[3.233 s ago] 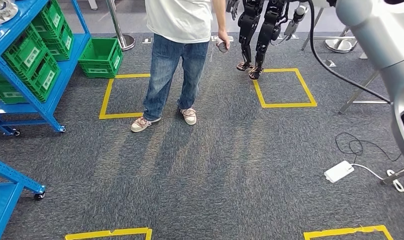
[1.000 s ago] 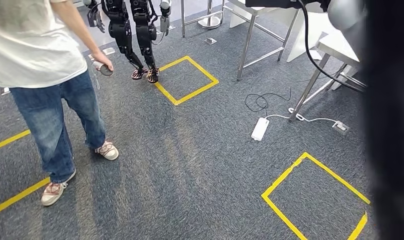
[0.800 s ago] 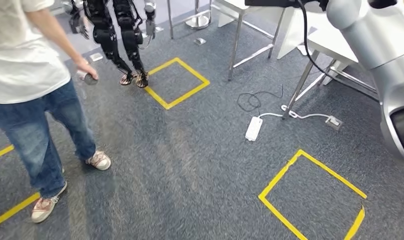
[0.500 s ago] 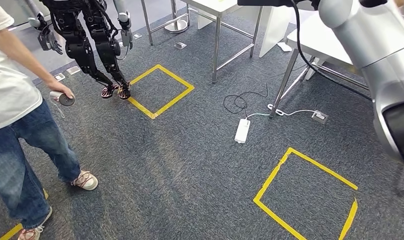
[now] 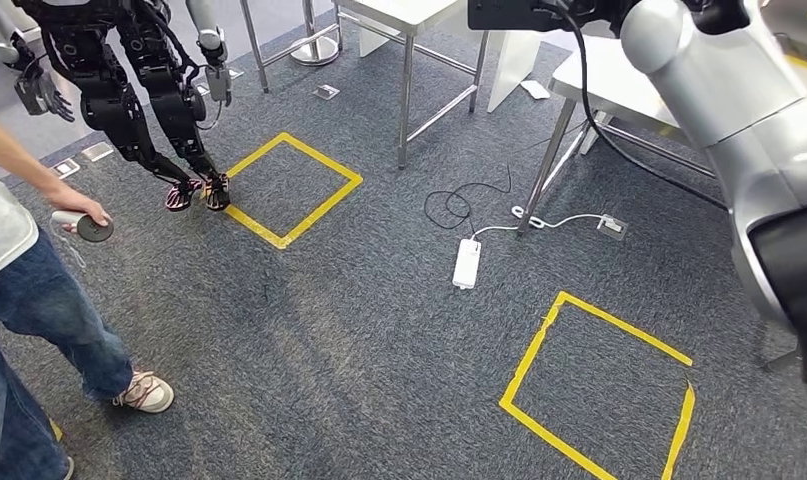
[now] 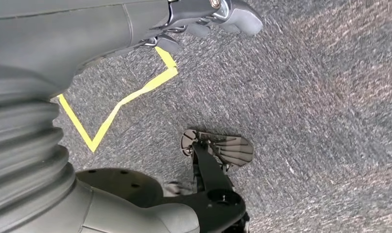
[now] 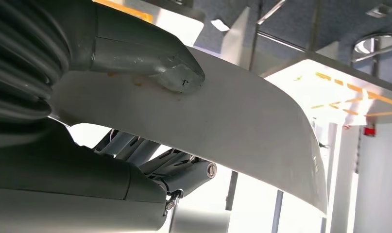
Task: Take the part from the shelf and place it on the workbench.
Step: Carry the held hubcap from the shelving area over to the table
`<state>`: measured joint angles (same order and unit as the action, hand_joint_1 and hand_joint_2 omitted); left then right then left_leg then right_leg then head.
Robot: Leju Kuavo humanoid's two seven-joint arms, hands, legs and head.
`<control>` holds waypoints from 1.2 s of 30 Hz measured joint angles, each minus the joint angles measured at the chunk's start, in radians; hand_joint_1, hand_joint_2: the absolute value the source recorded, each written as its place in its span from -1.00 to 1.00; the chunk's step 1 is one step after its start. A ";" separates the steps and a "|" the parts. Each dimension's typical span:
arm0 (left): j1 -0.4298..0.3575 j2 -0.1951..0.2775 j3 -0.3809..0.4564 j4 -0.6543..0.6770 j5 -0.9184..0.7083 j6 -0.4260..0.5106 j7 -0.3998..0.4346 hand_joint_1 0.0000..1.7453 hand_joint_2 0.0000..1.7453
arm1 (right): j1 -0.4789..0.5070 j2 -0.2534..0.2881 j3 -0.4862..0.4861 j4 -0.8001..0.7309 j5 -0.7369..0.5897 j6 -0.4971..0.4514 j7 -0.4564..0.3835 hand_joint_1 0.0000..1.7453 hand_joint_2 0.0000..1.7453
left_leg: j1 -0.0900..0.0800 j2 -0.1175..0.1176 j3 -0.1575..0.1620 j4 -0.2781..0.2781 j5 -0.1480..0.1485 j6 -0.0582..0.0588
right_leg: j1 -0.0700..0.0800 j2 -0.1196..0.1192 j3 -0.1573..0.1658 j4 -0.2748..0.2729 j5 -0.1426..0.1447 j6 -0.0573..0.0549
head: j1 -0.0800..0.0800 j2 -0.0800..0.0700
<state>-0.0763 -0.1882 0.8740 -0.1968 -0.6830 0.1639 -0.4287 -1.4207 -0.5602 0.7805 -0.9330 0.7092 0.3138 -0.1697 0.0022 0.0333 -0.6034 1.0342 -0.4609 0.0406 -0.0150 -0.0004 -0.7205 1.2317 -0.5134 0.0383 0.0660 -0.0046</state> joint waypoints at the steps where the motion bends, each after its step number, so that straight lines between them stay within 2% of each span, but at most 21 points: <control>1: 0.000 -0.001 0.000 0.000 0.002 0.000 0.004 -1.00 1.00 | -0.001 0.000 -0.001 0.002 0.002 0.001 0.001 1.00 1.00 | -0.001 0.006 0.010 0.000 -0.008 -0.002 | 0.002 -0.017 0.024 -0.075 0.049 -0.004 | 0.000 0.000; 3: 0.000 -0.003 0.001 0.000 0.004 0.000 0.009 -1.00 1.00 | -0.006 0.004 -0.002 0.004 0.004 0.001 0.005 1.00 1.00 | -0.006 0.018 0.025 0.002 -0.024 -0.012 | 0.013 -0.046 0.069 -0.188 0.100 -0.014 | 0.000 0.000; 4: 0.000 -0.004 0.002 0.000 0.005 0.000 0.010 -1.00 1.00 | -0.009 0.006 -0.004 0.006 0.005 0.001 0.006 1.00 1.00 | -0.008 0.025 0.029 0.002 -0.030 -0.018 | 0.018 -0.051 0.078 -0.211 0.103 -0.019 | 0.000 0.000; 6: 0.000 -0.005 0.002 0.000 0.006 0.000 0.012 -1.00 1.00 | -0.012 0.009 -0.006 0.008 0.005 0.002 0.008 1.00 1.00 | -0.008 0.042 0.037 -0.001 -0.038 -0.029 | 0.020 -0.032 0.082 -0.216 0.099 -0.030 | -0.001 0.000; 8: -0.001 -0.005 0.003 0.000 0.006 0.000 0.012 -1.00 1.00 | -0.017 0.012 -0.007 0.009 0.006 0.001 0.008 1.00 1.00 | -0.006 0.025 0.034 0.020 -0.056 -0.040 | 0.013 -0.014 0.088 -0.223 0.101 -0.040 | -0.002 0.000; 10: -0.001 -0.005 0.003 0.000 0.006 0.001 0.013 -1.00 1.00 | -0.020 0.018 -0.008 0.011 0.008 0.001 0.008 1.00 1.00 | -0.002 -0.014 -0.011 0.115 -0.106 -0.048 | 0.008 0.002 0.094 -0.226 0.100 -0.049 | -0.003 0.000; 12: 0.001 -0.005 0.004 0.001 0.005 0.001 0.015 -1.00 1.00 | -0.018 0.025 -0.008 0.013 0.011 0.001 0.008 1.00 1.00 | 0.000 -0.028 -0.082 0.244 -0.152 -0.051 | 0.008 0.022 0.095 -0.225 0.098 -0.053 | -0.003 0.000; 14: 0.003 -0.005 0.004 0.001 0.003 0.002 0.016 -1.00 1.00 | -0.012 0.028 -0.008 0.015 0.014 0.000 0.008 1.00 1.00 | 0.001 -0.029 -0.113 0.273 -0.132 -0.053 | 0.008 0.044 0.097 -0.224 0.096 -0.052 | -0.003 0.000; 16: 0.003 -0.004 0.004 0.001 0.001 0.002 0.016 -1.00 1.00 | -0.009 0.028 -0.008 0.017 0.018 -0.002 0.008 1.00 1.00 | 0.004 -0.043 -0.077 0.166 -0.054 -0.052 | 0.006 0.064 0.099 -0.220 0.091 -0.046 | -0.003 0.000; 18: 0.003 -0.004 0.004 0.001 0.001 0.002 0.017 -1.00 1.00 | -0.009 0.029 -0.009 0.020 0.022 -0.008 0.009 1.00 1.00 | 0.008 -0.075 -0.028 0.051 -0.005 -0.048 | 0.006 0.083 0.094 -0.212 0.086 -0.035 | -0.002 0.000; 20: 0.002 -0.004 0.005 0.001 0.001 0.002 0.018 -1.00 1.00 | -0.005 0.029 -0.012 0.023 0.027 -0.015 0.010 1.00 1.00 | 0.007 -0.088 -0.010 0.017 -0.005 -0.040 | 0.004 0.101 0.088 -0.208 0.084 -0.022 | -0.002 0.000; 21: 0.002 -0.004 0.005 0.001 0.001 0.002 0.018 -1.00 1.00 | -0.002 0.030 -0.015 0.023 0.030 -0.017 0.011 1.00 1.00 | 0.006 -0.080 -0.009 0.016 -0.005 -0.032 | 0.002 0.109 0.087 -0.210 0.085 -0.016 | -0.001 0.000; 22: 0.001 -0.005 0.005 0.001 0.000 0.002 0.018 -1.00 1.00 | 0.002 0.029 -0.018 0.024 0.033 -0.018 0.013 1.00 1.00 | 0.005 -0.070 -0.007 0.013 -0.004 -0.025 | 0.000 0.108 0.086 -0.208 0.084 -0.010 | -0.001 0.000; 24: 0.000 -0.005 0.005 0.000 -0.001 0.002 0.016 -1.00 1.00 | 0.007 0.029 -0.029 0.025 0.042 -0.019 0.018 1.00 1.00 | 0.007 -0.053 -0.003 0.006 0.000 -0.012 | 0.001 0.074 0.067 -0.165 0.057 -0.002 | 0.002 0.000; 26: 0.001 -0.005 0.005 0.000 -0.002 0.002 0.014 -1.00 1.00 | 0.010 0.031 -0.035 0.026 0.048 -0.017 0.022 1.00 1.00 | 0.006 -0.038 -0.002 0.004 0.000 -0.005 | 0.004 0.029 0.014 -0.052 -0.001 0.003 | 0.005 0.000; 27: 0.002 -0.005 0.005 0.000 -0.002 0.002 0.013 -1.00 1.00 | 0.012 0.032 -0.036 0.028 0.052 -0.014 0.025 1.00 1.00 | 0.005 -0.029 -0.002 0.004 -0.002 -0.003 | 0.004 0.019 -0.017 0.010 -0.025 0.005 | 0.006 0.000; 29: 0.002 -0.005 0.005 0.000 -0.002 0.002 0.009 -1.00 1.00 | 0.017 0.034 -0.036 0.031 0.059 -0.008 0.030 1.00 1.00 | 0.005 -0.009 0.000 0.005 -0.005 -0.002 | 0.002 0.009 -0.041 0.055 -0.027 0.007 | 0.006 0.000; 30: 0.002 -0.005 0.005 0.000 -0.002 0.001 0.008 -1.00 1.00 | 0.018 0.035 -0.037 0.032 0.062 -0.006 0.031 1.00 1.00 | 0.005 0.000 0.002 0.006 -0.008 -0.003 | 0.002 0.004 -0.025 0.022 -0.002 0.006 | 0.006 0.000; 33: 0.002 -0.006 0.005 0.000 -0.002 0.001 0.006 -1.00 1.00 | 0.012 0.037 -0.040 0.034 0.066 -0.004 0.033 1.00 1.00 | 0.001 0.023 0.011 0.008 -0.018 -0.012 | 0.008 -0.038 0.072 -0.166 0.076 -0.003 | 0.005 0.000; 35: 0.001 -0.006 0.005 0.000 -0.002 0.001 0.005 -1.00 1.00 | 0.009 0.041 -0.041 0.035 0.067 -0.003 0.033 1.00 1.00 | -0.004 0.037 0.018 0.008 -0.025 -0.023 | 0.016 -0.045 0.092 -0.210 0.081 -0.016 | 0.005 0.000; 36: 0.000 -0.006 0.005 0.000 -0.003 0.000 0.004 -1.00 1.00 | 0.009 0.042 -0.041 0.036 0.068 -0.002 0.033 1.00 1.00 | -0.004 0.046 0.022 0.006 -0.028 -0.028 | 0.016 -0.033 0.092 -0.211 0.082 -0.022 | 0.005 0.000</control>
<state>-0.0758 -0.1946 0.8789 -0.1968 -0.6858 0.1644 -0.4246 -1.4121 -0.5178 0.7395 -0.8970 0.7775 0.3114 -0.1363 -0.0022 0.0793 -0.5816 1.0401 -0.4887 0.0121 0.0014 -0.0335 -0.6285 1.0208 -0.4309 0.0160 0.0713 -0.0046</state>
